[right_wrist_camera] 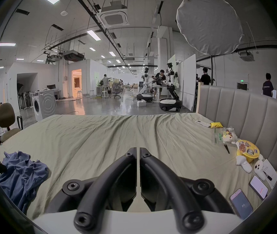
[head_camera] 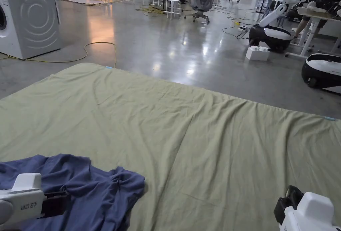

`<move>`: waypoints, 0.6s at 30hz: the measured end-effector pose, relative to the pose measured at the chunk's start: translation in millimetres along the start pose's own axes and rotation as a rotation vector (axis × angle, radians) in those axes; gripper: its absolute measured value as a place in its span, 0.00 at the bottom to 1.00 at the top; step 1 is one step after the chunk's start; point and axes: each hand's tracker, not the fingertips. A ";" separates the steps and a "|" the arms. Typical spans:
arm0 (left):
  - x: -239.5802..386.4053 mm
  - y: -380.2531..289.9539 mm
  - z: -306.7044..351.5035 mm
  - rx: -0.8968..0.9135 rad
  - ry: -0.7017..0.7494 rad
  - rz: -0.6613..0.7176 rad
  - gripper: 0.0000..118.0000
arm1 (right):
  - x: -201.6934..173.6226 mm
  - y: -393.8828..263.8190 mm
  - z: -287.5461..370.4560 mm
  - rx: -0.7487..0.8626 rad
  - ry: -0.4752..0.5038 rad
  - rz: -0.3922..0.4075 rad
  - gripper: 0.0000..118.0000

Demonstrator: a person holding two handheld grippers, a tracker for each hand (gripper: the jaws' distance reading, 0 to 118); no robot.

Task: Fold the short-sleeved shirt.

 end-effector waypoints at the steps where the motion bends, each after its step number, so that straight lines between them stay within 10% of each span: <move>1: 1.5 -2.5 -3.4 0.001 -0.003 -0.009 0.89 | 0.2 -0.3 0.3 -0.002 -0.001 0.001 0.03; 12: 21.6 -37.5 -53.5 -0.138 0.099 -0.205 0.75 | -1.8 -9.6 -1.1 -0.028 -0.009 0.036 0.03; 14: 34.2 -34.5 -45.9 -0.140 0.095 -0.195 0.59 | -3.5 -10.0 0.1 -0.020 -0.013 0.059 0.03; 17: 32.9 -42.1 -44.9 -0.072 0.119 -0.236 0.06 | -4.1 -10.9 -1.2 -0.021 -0.003 0.062 0.03; 18: 32.3 -43.8 -46.0 -0.065 0.163 -0.262 0.06 | -4.4 -11.2 -1.6 -0.023 -0.003 0.062 0.03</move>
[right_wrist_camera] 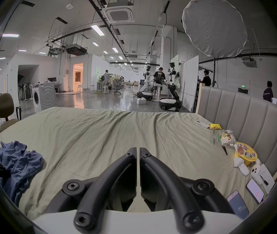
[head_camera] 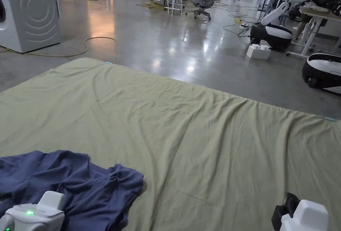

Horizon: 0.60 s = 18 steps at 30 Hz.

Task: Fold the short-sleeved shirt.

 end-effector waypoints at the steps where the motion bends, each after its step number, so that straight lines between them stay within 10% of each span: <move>1: -2.0 -2.1 -1.4 -0.006 -0.032 0.018 0.06 | -0.2 -0.2 -0.2 -0.001 0.000 0.000 0.03; 18: -22.9 43.9 45.1 0.315 -0.022 0.089 0.03 | 5.7 0.3 4.2 0.012 -0.008 -0.011 0.03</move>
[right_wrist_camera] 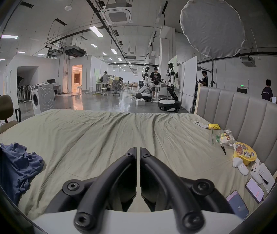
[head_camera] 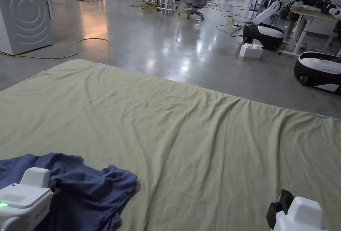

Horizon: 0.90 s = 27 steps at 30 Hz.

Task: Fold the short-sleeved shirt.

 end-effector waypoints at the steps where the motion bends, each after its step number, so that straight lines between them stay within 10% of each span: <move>1: 0.1 7.5 3.0 0.029 -0.003 -0.002 0.03 | 0.0 1.1 1.0 0.001 0.000 -0.002 0.03; 27: 126.5 166.9 117.8 0.608 -0.482 -0.035 0.03 | 66.9 18.0 28.4 0.059 -0.111 -0.047 0.03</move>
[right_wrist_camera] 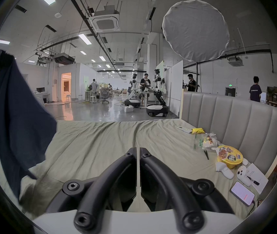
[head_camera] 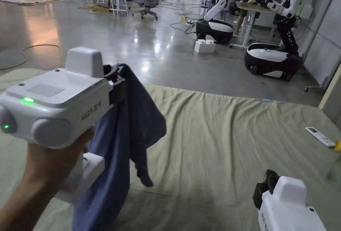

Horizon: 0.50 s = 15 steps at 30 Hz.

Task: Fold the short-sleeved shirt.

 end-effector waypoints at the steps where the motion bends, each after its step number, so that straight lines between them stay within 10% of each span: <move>1: 2.0 -0.5 0.8 0.017 -0.028 0.003 0.03 | 3.4 0.7 0.6 0.002 -0.007 0.000 0.03; 15: 123.1 -132.0 -48.0 -0.438 -0.374 -0.037 0.03 | 34.5 -14.1 9.2 -0.031 -0.070 -0.012 0.03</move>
